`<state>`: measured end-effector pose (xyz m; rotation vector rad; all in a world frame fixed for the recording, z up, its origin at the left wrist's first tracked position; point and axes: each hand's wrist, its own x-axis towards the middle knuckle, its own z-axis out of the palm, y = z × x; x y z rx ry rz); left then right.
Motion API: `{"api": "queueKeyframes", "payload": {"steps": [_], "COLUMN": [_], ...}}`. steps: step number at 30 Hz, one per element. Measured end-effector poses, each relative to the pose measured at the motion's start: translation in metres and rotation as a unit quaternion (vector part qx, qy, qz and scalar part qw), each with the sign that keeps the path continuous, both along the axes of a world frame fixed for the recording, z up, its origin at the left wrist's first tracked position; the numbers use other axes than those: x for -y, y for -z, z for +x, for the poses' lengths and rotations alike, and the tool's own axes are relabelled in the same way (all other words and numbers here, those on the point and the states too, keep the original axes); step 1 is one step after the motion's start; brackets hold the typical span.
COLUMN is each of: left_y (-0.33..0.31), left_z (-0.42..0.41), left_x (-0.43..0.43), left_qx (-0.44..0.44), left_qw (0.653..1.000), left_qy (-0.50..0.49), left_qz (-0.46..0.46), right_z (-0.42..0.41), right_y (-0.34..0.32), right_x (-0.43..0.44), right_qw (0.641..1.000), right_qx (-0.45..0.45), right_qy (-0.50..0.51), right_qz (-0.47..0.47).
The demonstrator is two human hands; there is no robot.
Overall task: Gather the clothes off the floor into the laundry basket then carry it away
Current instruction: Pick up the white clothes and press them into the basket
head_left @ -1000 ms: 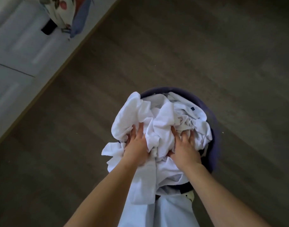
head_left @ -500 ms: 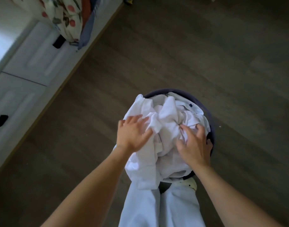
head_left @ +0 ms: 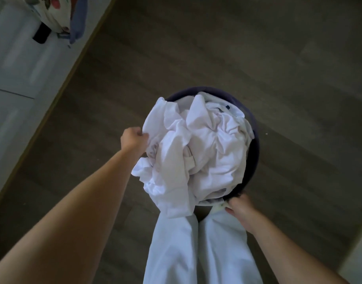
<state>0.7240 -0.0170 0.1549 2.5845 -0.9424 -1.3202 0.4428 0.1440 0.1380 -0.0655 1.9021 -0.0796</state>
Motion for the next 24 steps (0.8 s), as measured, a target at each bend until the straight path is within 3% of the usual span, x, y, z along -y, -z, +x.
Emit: {"api": "queueKeyframes", "payload": {"steps": [4,9,11,16,24], "left_y": [0.001,-0.009,-0.018,-0.048,-0.082], "left_z": [-0.004,-0.036,-0.054,-0.084,-0.086], "left_x": [-0.007,-0.036,-0.046,-0.057,-0.048], "left_qx": [0.051,0.013,-0.016,-0.021,-0.067], "left_qw": [0.998,0.960,0.951,0.946,0.949], "left_qy": [0.032,0.246,0.268,0.304,0.306], "left_qz": [-0.025,-0.135,-0.157,-0.106,-0.044], "right_z": [0.019,0.030,0.032,0.029,0.012], "right_y": [0.002,-0.021,-0.028,-0.055,-0.107], "right_x": [-0.012,-0.011,-0.010,0.004,0.033], "right_qw": [0.991,0.992,0.992,0.993,0.988], "right_qx": [0.104,0.125,0.112,0.066,0.098], "right_qy": [0.077,-0.006,-0.037,-0.089,-0.117], "right_qz": [0.030,0.035,0.034,0.044,-0.038]}}
